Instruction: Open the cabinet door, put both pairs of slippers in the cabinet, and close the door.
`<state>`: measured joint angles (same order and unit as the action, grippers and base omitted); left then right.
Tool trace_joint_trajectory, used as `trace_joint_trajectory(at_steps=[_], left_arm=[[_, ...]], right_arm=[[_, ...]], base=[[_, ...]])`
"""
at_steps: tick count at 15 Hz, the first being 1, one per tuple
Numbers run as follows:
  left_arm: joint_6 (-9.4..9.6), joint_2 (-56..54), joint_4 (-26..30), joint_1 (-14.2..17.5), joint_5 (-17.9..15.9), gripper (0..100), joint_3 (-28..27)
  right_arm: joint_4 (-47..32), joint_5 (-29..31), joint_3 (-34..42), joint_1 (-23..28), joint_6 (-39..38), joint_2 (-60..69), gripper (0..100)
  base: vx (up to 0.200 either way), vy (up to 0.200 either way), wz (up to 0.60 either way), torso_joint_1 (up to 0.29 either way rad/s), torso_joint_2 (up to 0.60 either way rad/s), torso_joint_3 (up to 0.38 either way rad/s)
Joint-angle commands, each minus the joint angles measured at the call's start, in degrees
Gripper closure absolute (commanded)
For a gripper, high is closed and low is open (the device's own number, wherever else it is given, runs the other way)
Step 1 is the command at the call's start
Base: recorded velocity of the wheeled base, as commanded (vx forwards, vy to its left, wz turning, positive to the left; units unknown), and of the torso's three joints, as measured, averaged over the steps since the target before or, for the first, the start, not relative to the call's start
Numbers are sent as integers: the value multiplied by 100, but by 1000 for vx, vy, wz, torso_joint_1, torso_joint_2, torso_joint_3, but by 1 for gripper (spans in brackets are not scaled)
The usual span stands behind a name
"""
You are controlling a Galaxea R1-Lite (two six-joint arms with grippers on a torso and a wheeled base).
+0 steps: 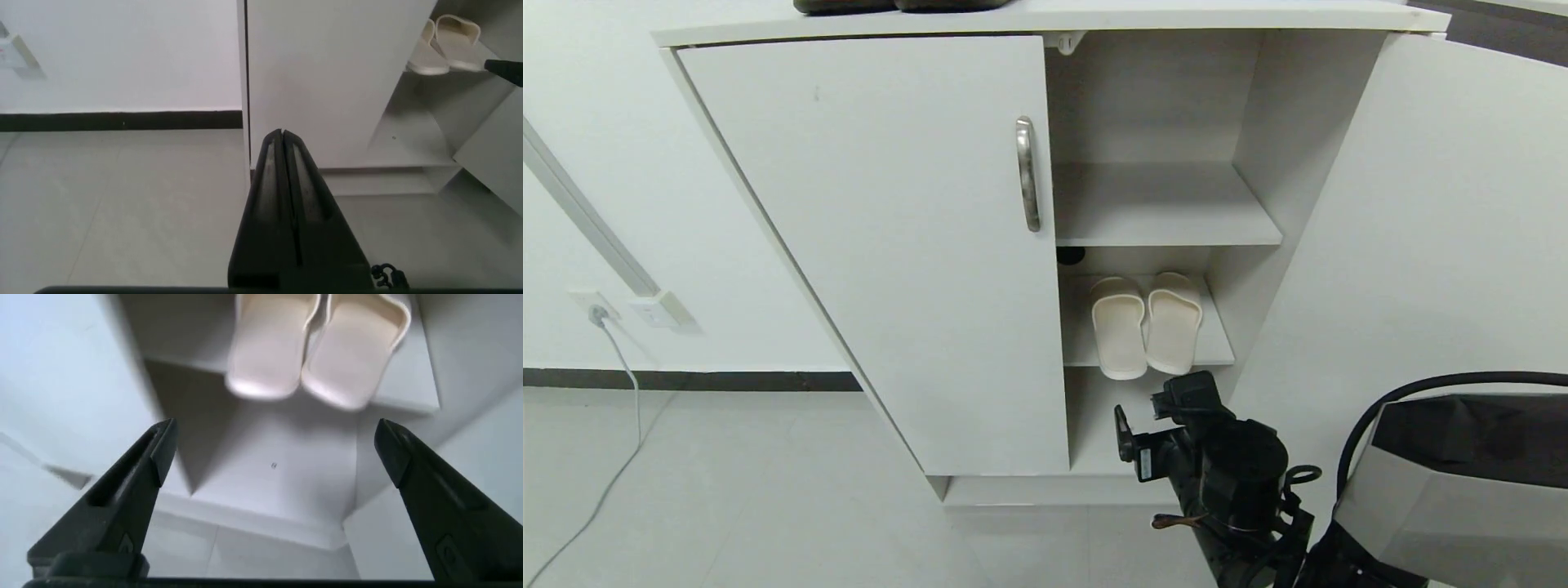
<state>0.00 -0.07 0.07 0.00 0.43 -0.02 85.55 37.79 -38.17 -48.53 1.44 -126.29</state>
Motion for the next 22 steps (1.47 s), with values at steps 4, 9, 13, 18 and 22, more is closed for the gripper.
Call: trace_joint_trajectory(at_steps=[4, 9, 13, 18, 22], left_arm=[[9, 7, 1, 0, 10, 100, 2], [9, 7, 1, 0, 10, 100, 2], [9, 7, 1, 0, 10, 100, -6], [9, 7, 1, 0, 1, 100, -6], [9, 7, 10, 0, 1, 100, -6]], right_arm=[[40, 0, 20, -16, -3, 17, 0], [128, 9, 38, -16, 6, 17, 0], [137, 9, 90, -16, 6, 17, 0], [137, 0, 99, -16, 6, 17, 0], [137, 9, 99, -16, 6, 17, 0]], base=[[0, 0, 0, 0, 0, 0], [0, 0, 0, 0, 0, 0], [0, 0, 0, 0, 0, 0], [0, 0, 0, 0, 0, 0], [0, 0, 0, 2, 4, 105]])
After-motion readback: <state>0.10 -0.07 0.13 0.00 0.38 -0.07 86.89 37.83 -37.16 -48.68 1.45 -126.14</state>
